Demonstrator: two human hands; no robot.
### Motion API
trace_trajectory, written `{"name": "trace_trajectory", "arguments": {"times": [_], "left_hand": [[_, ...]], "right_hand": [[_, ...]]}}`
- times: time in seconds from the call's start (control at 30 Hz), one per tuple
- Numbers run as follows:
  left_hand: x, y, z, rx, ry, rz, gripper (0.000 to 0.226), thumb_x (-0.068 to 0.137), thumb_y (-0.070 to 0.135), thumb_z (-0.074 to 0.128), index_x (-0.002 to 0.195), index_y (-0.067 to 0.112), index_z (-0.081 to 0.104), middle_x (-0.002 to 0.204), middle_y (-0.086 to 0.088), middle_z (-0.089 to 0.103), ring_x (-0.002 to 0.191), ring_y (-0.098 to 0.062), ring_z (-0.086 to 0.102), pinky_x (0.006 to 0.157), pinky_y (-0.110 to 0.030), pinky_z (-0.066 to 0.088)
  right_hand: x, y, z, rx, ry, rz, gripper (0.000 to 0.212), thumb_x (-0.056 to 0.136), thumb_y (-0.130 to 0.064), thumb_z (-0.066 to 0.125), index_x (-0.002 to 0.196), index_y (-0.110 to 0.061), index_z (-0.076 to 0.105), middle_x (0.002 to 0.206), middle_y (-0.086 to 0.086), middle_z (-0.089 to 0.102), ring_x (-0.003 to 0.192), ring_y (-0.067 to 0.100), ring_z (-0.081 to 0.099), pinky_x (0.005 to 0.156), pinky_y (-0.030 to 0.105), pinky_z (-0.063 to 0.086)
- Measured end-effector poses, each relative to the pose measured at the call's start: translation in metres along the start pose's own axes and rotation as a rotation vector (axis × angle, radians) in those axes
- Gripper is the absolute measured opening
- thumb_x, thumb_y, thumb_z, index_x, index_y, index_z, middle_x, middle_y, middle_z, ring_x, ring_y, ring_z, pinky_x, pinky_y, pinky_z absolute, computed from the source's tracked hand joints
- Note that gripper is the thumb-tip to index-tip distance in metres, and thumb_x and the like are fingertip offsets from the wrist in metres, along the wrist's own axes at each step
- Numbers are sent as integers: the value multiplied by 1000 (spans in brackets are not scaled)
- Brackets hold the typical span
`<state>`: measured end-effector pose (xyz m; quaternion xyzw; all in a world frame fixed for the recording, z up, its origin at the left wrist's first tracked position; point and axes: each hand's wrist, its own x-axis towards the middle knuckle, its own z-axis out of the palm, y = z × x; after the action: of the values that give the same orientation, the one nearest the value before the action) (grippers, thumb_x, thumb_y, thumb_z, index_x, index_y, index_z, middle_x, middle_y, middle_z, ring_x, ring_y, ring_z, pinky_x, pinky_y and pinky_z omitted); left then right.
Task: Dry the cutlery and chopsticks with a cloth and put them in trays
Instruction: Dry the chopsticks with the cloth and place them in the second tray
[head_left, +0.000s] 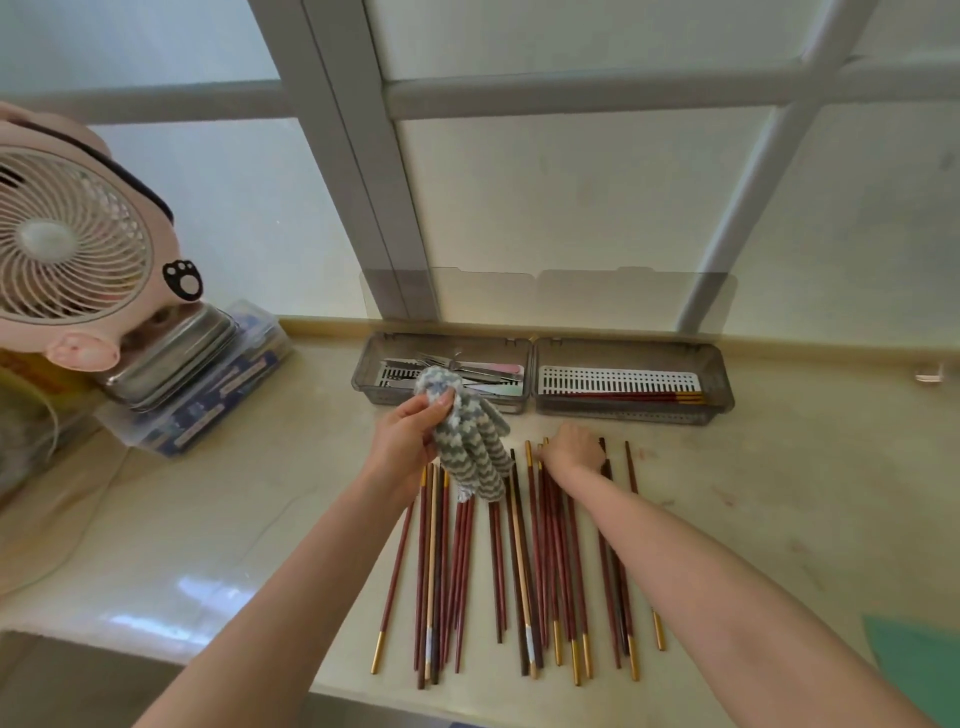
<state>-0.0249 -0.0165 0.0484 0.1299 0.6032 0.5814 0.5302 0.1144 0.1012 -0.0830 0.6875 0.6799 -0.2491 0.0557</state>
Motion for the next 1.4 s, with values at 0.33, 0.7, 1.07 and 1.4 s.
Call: {"name": "trace_trajectory", "arguments": {"times": [0.33,0.7,1.07,1.4], "left_hand": [[-10,-3,2,-37,10,-60,29,96,25,48,107,1,60,93,-10,68,80,-18,66,56,-23,54],[-10,-4,-12,-15,30,-74,32,95,28,49,109,1,60,100,-13,68,87,-22,66,67,-30,52],[2,-10,-17,-100,-28,-199,35,98,28,43,117,1,54,99,-16,66,90,-27,64,73,-38,50],[9,-9,4,-369,-226,-243,34,98,30,38,107,6,60,105,-18,65,93,-31,64,79,-47,47]], "right_hand": [[-5,-10,13,119,30,-102,29,94,-18,54,118,-3,57,125,16,53,107,29,59,78,29,47],[8,-1,-17,405,-22,-139,21,82,-19,66,95,-10,53,98,10,58,83,21,53,69,31,44],[-10,20,-79,744,-282,-221,21,86,2,60,106,-1,61,85,13,67,60,14,62,55,22,53],[-49,33,-129,1996,-546,-68,18,87,9,51,102,4,59,79,16,65,63,18,68,59,22,59]]}}
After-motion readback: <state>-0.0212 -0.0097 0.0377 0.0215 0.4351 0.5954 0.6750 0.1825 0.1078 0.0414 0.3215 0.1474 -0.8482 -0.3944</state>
